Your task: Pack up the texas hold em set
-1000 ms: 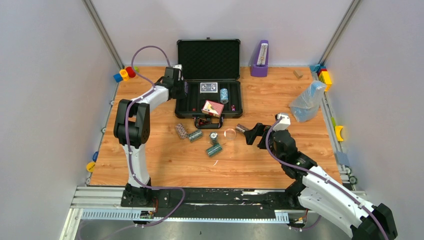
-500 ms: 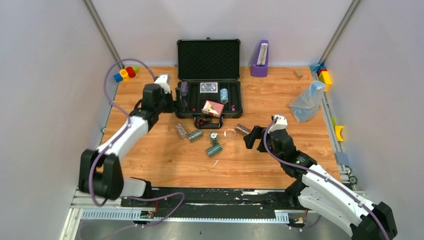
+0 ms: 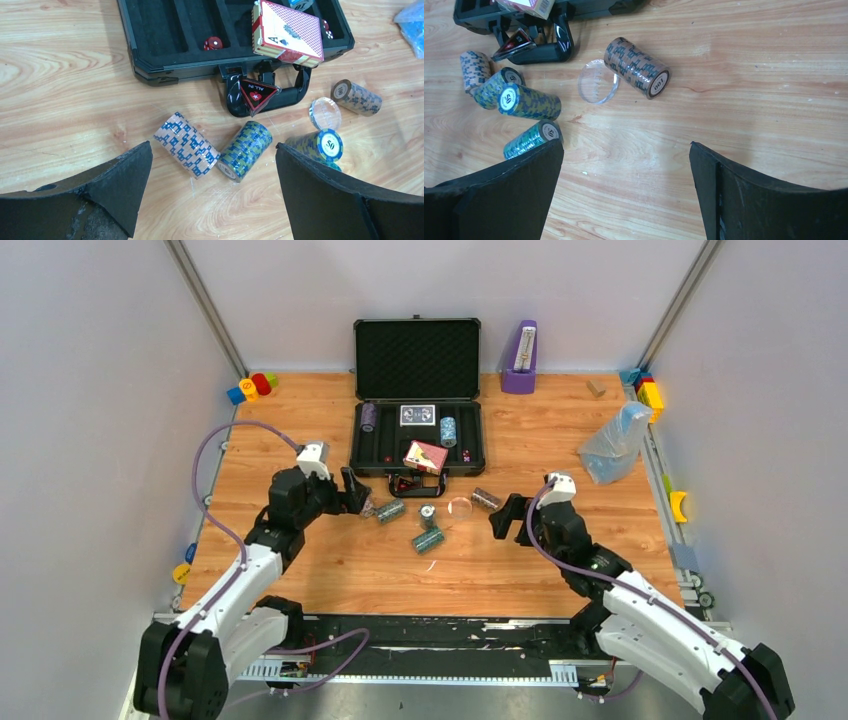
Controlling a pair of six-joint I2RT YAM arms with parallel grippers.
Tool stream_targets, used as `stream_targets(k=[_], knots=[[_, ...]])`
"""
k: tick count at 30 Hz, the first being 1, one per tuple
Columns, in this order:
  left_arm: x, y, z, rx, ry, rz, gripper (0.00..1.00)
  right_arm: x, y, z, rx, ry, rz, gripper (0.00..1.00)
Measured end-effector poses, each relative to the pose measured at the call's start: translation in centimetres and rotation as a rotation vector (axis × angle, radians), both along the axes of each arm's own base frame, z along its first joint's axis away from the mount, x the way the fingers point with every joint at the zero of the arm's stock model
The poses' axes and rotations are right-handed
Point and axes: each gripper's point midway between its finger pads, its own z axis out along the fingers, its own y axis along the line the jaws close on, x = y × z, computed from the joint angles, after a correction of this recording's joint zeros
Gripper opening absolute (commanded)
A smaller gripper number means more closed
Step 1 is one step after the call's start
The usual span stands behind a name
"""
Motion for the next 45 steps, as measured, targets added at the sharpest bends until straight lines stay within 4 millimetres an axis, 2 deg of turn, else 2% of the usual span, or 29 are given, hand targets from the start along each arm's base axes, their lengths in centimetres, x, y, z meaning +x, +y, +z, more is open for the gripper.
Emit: stream_targets(k=[5, 10, 14, 19, 22, 25, 27, 31, 40, 43, 45], knots=[[-0.6, 0.4, 0.8, -0.012, -0.050, 0.016, 1.00, 0.0, 0.8, -1.0, -0.036, 0.044, 0.044, 1.00], [-1.3, 0.4, 1.8, -0.018, -0.103, 0.002, 1.00, 0.5, 3.0, -0.5, -0.046, 0.054, 0.142, 0.99], [-2.4, 0.0, 1.2, -0.029, -0.106, -0.037, 1.00, 0.9, 6.5, -0.5, -0.051, 0.059, 0.287, 0.94], [-3.8, -0.3, -0.1, -0.044, -0.107, -0.073, 1.00, 1.2, 10.9, -1.3, -0.093, 0.082, 0.436, 0.93], [-4.2, -0.4, 0.2, -0.052, -0.138, -0.079, 1.00, 1.2, 13.4, -1.0, -0.116, 0.057, 0.518, 0.92], [-4.2, -0.4, 1.0, -0.062, -0.179, -0.082, 1.00, 1.2, 15.6, -0.8, -0.142, 0.023, 0.583, 0.81], [-4.2, -0.4, 1.4, -0.065, -0.193, -0.083, 1.00, 1.2, 16.4, -1.0, -0.161, 0.017, 0.611, 0.80], [-4.4, -0.6, 1.5, -0.070, -0.203, -0.095, 1.00, 2.0, 17.6, -2.0, -0.192, 0.029, 0.626, 0.79], [-4.7, -0.7, 1.8, -0.077, -0.223, -0.106, 1.00, 3.5, 18.6, -3.4, -0.243, 0.047, 0.609, 0.72], [-4.7, -0.7, 1.9, -0.078, -0.225, -0.105, 1.00, 4.0, 18.9, -4.0, -0.274, 0.052, 0.591, 0.63], [-4.7, -0.7, 1.9, -0.077, -0.225, -0.103, 1.00, 4.1, 18.7, -4.6, -0.295, 0.062, 0.579, 0.49]])
